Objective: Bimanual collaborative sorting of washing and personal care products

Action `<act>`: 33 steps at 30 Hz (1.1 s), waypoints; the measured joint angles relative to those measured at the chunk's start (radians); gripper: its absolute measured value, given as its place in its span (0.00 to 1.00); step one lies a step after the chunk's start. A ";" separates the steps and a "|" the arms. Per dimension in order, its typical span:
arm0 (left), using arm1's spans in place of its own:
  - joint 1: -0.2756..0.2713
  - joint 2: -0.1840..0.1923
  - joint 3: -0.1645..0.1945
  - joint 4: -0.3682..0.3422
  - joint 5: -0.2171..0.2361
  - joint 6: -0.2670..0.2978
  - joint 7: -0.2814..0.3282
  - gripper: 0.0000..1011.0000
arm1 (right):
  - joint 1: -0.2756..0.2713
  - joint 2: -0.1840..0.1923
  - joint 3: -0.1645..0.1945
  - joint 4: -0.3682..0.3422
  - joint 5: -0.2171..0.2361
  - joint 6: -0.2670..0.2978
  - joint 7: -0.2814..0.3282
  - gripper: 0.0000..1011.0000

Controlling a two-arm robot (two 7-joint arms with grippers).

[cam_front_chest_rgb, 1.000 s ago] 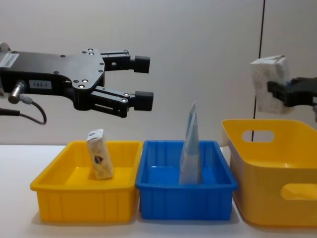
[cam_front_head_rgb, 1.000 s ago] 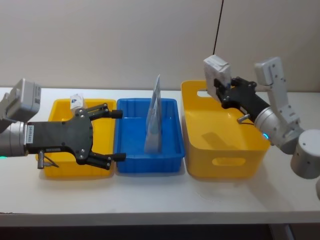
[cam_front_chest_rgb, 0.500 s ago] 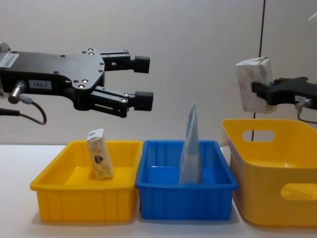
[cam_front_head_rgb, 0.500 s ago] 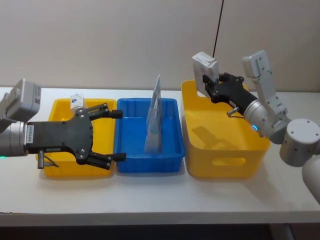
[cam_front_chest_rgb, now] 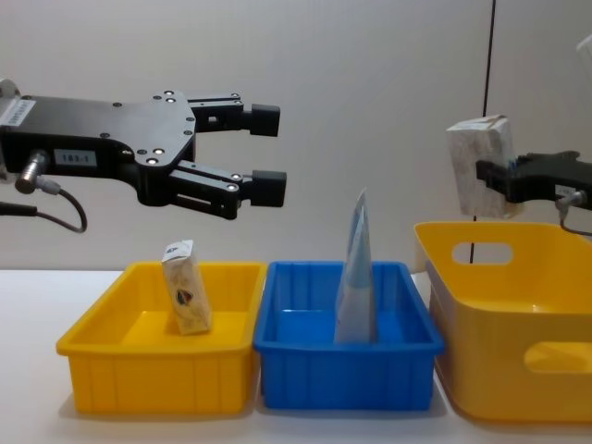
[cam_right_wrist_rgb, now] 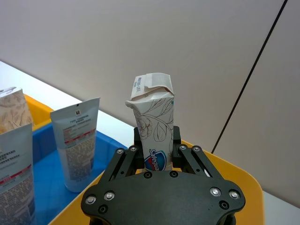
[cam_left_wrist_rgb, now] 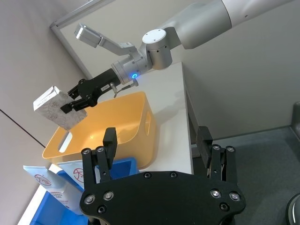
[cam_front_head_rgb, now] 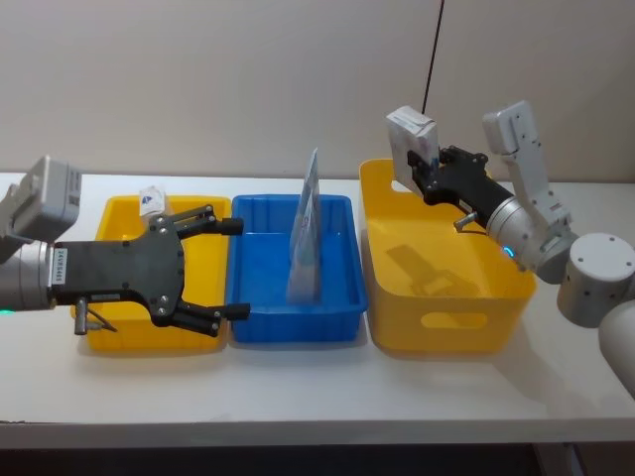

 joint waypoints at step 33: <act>0.000 0.000 0.000 0.000 0.000 0.000 0.000 0.99 | -0.010 0.001 0.022 -0.023 -0.036 0.028 -0.034 0.82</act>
